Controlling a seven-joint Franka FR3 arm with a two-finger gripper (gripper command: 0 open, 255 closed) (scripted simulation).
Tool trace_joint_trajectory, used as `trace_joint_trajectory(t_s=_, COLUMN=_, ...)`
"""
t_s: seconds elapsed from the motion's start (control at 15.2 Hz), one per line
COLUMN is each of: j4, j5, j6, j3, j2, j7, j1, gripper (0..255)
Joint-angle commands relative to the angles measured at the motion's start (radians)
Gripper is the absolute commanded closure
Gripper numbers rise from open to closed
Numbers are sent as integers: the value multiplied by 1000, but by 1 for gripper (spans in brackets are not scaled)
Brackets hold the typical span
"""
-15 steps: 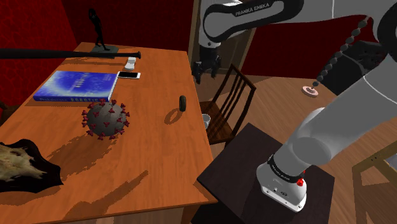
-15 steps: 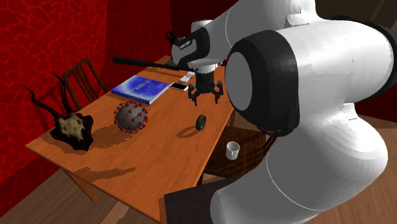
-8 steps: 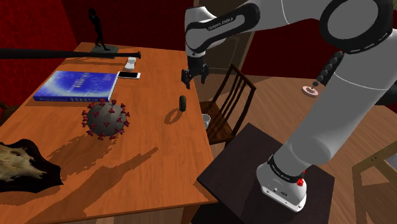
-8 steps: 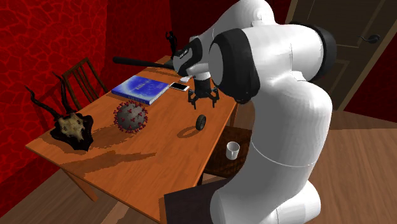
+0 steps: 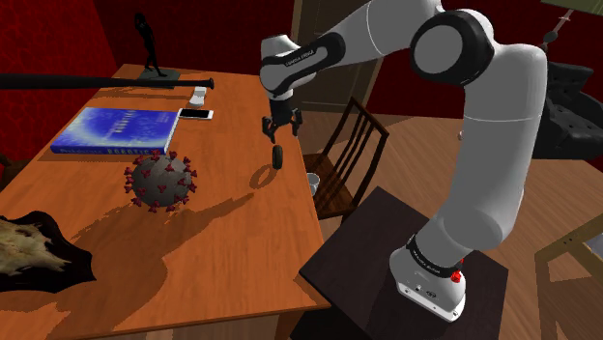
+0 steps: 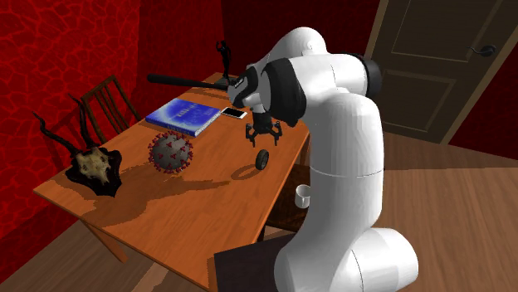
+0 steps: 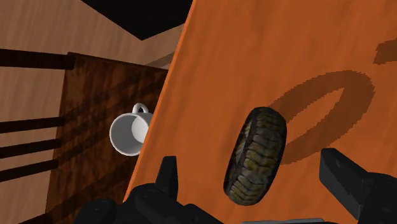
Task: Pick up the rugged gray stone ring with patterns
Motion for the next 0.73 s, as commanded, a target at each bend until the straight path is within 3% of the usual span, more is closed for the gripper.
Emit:
trace_joint_trajectory(t_s=0.0, j4=101, j5=-2, j6=-17, j3=-8, j2=102, j7=8, j1=-2, gripper=0)
trace_joint_trajectory(t_s=0.2, j4=244, j5=-1, j6=-50, j3=-19, j2=237, j7=22, j1=-2, gripper=0)
trace_joint_trajectory(t_s=0.66, j4=249, j5=-4, j6=0, j3=-21, j2=294, j7=26, j1=-1, gripper=0)
